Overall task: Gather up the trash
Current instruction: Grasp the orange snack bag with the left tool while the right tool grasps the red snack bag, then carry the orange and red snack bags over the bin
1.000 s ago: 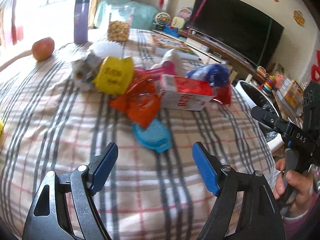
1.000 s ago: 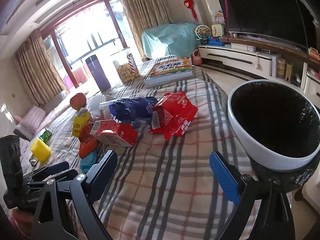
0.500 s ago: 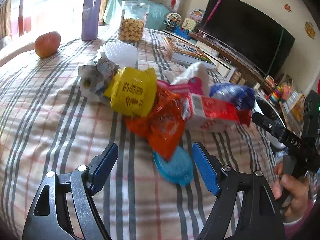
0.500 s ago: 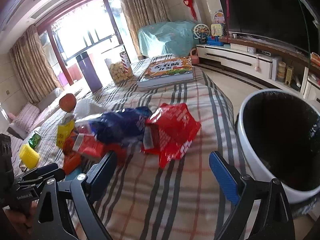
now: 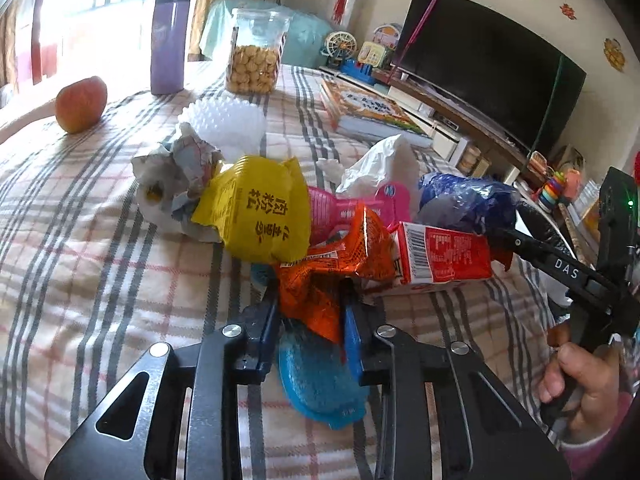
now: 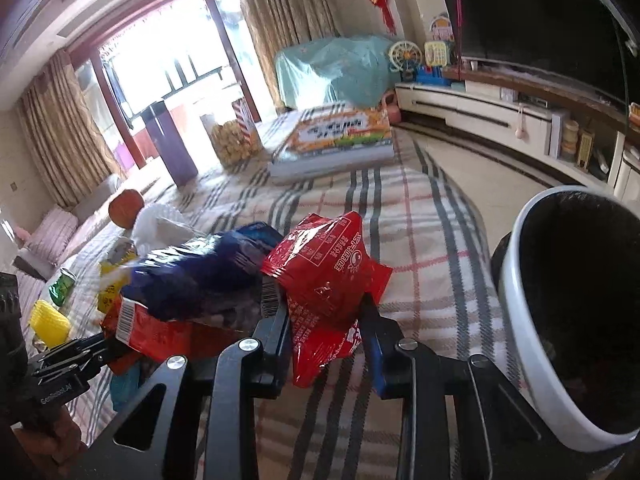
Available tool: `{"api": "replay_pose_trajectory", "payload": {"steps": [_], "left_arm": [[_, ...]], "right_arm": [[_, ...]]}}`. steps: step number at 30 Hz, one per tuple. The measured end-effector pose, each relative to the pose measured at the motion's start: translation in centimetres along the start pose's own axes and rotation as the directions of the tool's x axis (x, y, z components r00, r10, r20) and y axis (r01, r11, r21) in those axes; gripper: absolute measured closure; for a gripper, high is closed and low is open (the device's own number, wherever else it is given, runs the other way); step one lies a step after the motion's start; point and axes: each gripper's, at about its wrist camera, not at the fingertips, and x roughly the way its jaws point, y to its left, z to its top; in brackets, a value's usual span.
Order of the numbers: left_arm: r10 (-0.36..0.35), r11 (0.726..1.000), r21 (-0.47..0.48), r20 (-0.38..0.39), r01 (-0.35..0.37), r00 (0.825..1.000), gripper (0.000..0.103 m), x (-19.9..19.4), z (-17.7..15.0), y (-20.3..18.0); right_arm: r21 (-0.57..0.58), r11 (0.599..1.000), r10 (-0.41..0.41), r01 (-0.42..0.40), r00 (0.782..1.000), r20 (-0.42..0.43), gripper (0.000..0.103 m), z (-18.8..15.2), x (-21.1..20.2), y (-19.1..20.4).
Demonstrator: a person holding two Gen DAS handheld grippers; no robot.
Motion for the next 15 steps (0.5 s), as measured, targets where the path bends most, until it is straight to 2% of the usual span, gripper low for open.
{"api": "replay_pose_trajectory", "payload": {"steps": [7,11,15], "left_arm": [[-0.029,1.000,0.003,0.041,0.029,0.999,0.078,-2.8,-0.8,-0.9],[-0.035,0.999,0.001,0.084,0.035,0.996,0.078,-4.2,-0.5,-1.5],[-0.058,0.998,0.028,0.094,0.055,0.994,0.078,-4.7,0.1,-2.8]], "right_arm": [[0.027,1.000,0.006,-0.007,0.999,0.040,0.072,-0.7,-2.8,-0.7],[0.040,0.999,0.004,-0.006,0.999,0.053,0.072,-1.1,-4.3,-1.2],[0.049,0.999,-0.001,-0.003,0.997,0.071,0.072,-1.4,-5.8,-1.6]]}}
